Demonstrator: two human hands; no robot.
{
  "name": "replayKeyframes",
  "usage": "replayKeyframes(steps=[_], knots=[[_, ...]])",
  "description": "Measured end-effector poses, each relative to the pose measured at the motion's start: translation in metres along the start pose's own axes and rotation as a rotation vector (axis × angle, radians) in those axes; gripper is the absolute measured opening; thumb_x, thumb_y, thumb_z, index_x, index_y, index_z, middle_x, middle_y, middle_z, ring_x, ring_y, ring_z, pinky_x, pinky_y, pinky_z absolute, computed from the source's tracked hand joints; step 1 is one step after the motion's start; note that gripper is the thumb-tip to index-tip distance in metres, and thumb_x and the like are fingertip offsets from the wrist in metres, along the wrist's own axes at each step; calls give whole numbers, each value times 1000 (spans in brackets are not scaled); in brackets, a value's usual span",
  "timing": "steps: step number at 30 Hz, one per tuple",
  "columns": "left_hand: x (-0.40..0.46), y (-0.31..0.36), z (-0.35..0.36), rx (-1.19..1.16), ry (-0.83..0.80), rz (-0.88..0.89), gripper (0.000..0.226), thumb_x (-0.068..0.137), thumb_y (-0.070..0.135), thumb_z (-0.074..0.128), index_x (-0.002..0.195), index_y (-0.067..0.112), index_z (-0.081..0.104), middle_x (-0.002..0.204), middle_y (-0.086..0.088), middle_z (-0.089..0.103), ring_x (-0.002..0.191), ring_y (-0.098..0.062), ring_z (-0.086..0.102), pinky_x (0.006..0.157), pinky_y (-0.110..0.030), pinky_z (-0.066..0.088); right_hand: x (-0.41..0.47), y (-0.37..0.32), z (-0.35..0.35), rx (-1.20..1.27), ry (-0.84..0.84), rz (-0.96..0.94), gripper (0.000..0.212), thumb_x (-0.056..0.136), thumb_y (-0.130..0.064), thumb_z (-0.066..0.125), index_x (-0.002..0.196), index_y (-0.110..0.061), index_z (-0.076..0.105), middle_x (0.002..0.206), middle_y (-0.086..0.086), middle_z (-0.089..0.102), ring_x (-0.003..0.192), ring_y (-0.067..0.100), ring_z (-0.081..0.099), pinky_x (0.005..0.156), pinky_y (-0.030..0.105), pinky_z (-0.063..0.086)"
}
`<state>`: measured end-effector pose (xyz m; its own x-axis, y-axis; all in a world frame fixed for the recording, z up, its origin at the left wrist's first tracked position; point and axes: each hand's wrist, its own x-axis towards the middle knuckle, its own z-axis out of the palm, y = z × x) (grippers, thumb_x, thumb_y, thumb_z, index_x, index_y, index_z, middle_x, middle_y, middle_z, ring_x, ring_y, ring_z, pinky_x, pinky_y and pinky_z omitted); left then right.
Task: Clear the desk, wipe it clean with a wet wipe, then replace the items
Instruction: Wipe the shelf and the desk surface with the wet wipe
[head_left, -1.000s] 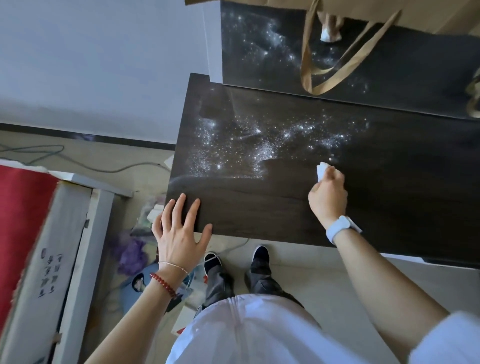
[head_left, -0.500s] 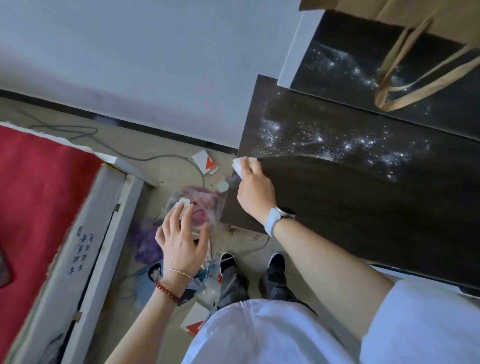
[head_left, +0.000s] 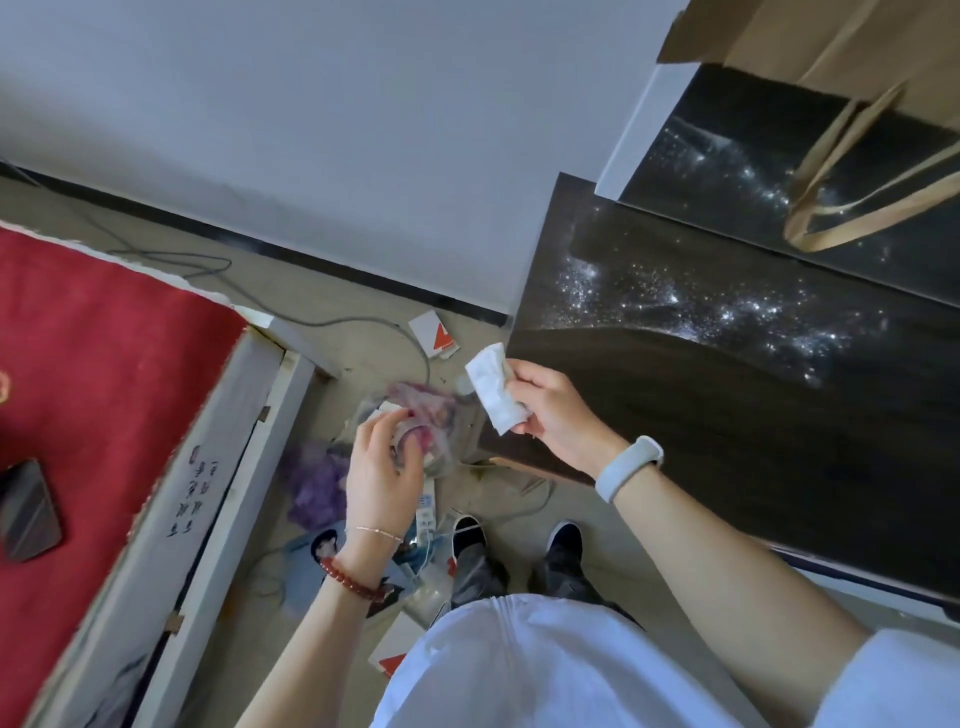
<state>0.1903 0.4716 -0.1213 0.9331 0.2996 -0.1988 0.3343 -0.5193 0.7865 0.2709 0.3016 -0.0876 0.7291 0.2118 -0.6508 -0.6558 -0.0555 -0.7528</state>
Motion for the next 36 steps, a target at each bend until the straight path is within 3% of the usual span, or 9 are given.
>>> replayKeyframes(steps=[4, 8, 10, 13, 20, 24, 26, 29, 36], knots=[[1, 36, 31, 200, -113, 257, 37, 83, 21, 44, 112, 4, 60, 112, -15, 60, 103, -33, 55, 88, -42, 44, -18, -6, -50, 161, 168, -14, 37, 94, 2, 35, 125, -7, 53, 99, 6, 60, 86, 14, 57, 66, 23, 47], [0, 74, 75, 361, -217, 302, 40, 85, 23, 50, 123, 11, 54, 130, -12, 50, 120, -33, 42, 97, -47, 34, -41, 3, -119, 279, 477, -2, 37, 94, 2, 36, 126, -7, 51, 114, 10, 55, 103, 23, 54, 82, 34, 49], [-1, 91, 96, 410, -243, 337, 41, 87, 21, 52, 128, 14, 50, 138, -9, 43, 128, -29, 34, 101, -46, 27, -51, 13, -154, 120, 654, 15, 31, 94, -1, 40, 119, -9, 56, 118, 14, 56, 104, 27, 55, 84, 38, 49], [-1, 113, 124, 489, -280, 400, 45, 88, 24, 50, 132, 17, 45, 143, -7, 37, 134, -26, 26, 105, -45, 18, -64, 27, -200, -120, 839, 6, 21, 92, -5, 45, 105, -6, 61, 112, 22, 60, 91, 21, 53, 69, 28, 43], [-9, 133, 180, 667, -343, 444, 53, 85, 33, 49, 135, 17, 41, 147, -11, 33, 137, -35, 23, 106, -59, 15, -83, 54, -262, -675, 1210, 74, 38, 89, -10, 48, 127, -6, 50, 124, 21, 52, 115, 37, 47, 90, 47, 40], [-9, 138, 199, 698, -273, 435, 61, 81, 44, 30, 135, 17, 39, 146, -12, 33, 136, -36, 23, 104, -62, 16, -86, 76, -272, -1091, 1047, -243, 47, 84, -13, 37, 128, -6, 49, 129, 20, 50, 120, 38, 47, 102, 53, 34], [-8, 140, 207, 693, -251, 414, 63, 81, 45, 27, 137, 16, 37, 148, -11, 30, 138, -35, 20, 106, -61, 12, -82, 80, -275, -1196, 879, -296, 51, 86, -18, 30, 132, -5, 44, 140, 17, 43, 132, 33, 36, 109, 53, 21], [-7, 138, 214, 709, -259, 356, 65, 82, 47, 22, 138, 16, 35, 150, -10, 26, 139, -32, 16, 108, -59, 9, -77, 89, -285, -1225, 738, -241, 55, 90, -24, 22, 138, 2, 34, 148, 20, 31, 138, 34, 26, 112, 49, 19], [-9, 135, 221, 766, -204, 371, 59, 84, 43, 29, 135, 16, 41, 146, -12, 36, 136, -34, 27, 106, -60, 16, -65, 83, -323, -1165, 927, 2, 56, 92, -20, 20, 137, 13, 25, 147, 31, 23, 139, 42, 18, 114, 46, 11]])
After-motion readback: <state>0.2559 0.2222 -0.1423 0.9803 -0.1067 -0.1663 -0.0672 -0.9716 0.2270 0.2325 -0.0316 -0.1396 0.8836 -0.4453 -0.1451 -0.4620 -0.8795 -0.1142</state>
